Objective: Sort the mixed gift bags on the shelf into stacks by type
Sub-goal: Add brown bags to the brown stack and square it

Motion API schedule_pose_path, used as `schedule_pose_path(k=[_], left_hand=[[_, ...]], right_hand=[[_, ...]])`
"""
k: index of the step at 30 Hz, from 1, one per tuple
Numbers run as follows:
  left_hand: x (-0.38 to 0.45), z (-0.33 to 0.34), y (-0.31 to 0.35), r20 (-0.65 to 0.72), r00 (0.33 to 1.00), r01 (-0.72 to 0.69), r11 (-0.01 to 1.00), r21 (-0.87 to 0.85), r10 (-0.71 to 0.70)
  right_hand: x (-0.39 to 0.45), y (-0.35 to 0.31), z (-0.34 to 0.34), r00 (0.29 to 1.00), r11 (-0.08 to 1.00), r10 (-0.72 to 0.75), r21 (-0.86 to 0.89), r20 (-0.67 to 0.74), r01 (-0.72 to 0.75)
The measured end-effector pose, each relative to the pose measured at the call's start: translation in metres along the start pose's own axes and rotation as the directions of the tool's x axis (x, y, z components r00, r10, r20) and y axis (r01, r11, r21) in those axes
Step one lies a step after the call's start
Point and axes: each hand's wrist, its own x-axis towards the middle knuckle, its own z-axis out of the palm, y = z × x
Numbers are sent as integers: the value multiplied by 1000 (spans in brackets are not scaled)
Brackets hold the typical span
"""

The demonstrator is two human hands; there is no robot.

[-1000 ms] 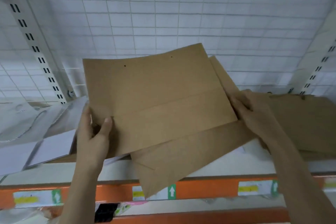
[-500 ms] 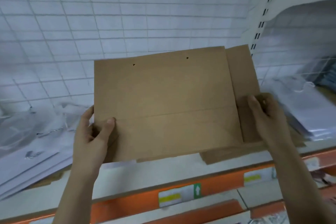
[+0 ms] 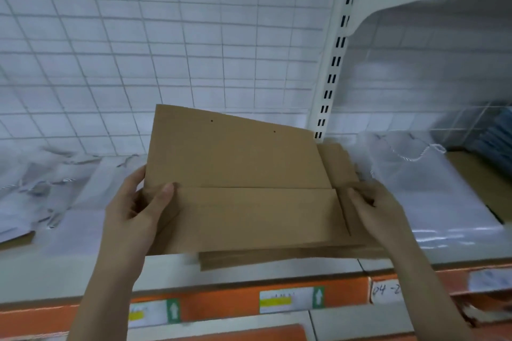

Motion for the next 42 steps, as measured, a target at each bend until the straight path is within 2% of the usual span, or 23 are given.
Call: schedule_pose_path(k=[5, 7, 9, 12, 15, 19, 22, 26, 31, 36, 42], left_hand=[[-4, 12, -1, -39, 999, 10, 999, 39, -8], [-3, 25, -3, -20, 1000, 9, 994, 105, -7], [-1, 41, -7, 3, 1000, -11, 971, 240, 11], [6, 58, -19, 12, 1000, -29, 849, 527, 26], [10, 69, -32, 23, 999, -1, 706, 709, -22], [6, 79, -40, 35, 999, -24, 611, 791, -5], [8, 70, -36, 72, 997, -47, 657, 752, -10], [18, 25, -38, 58, 998, -63, 688, 723, 30], [36, -63, -50, -32, 995, -42, 671, 740, 98], [66, -165, -58, -52, 988, -60, 664, 746, 148], [106, -266, -59, -81, 987, -31, 649, 760, 142]], right_hand=[[12, 13, 4, 998, 985, -63, -164, -9, 61], [14, 15, 2, 998, 980, -52, -191, -26, 47], [13, 15, 0, 999, 979, -24, -205, -27, 18], [11, 17, -1, 1000, 966, -13, -257, -23, 7], [9, 17, 3, 999, 945, -33, -326, -30, 21], [5, 2, 15, 983, 892, -162, -440, -85, 109], [-1, -18, 34, 963, 889, -267, -397, -45, 228], [-22, -50, 71, 924, 883, -378, -282, 48, 376], [-62, -101, 138, 880, 859, -471, -193, 66, 474], [-102, -164, 218, 872, 865, -481, -111, 90, 489], [-148, -225, 304, 880, 885, -425, -104, 210, 453]])
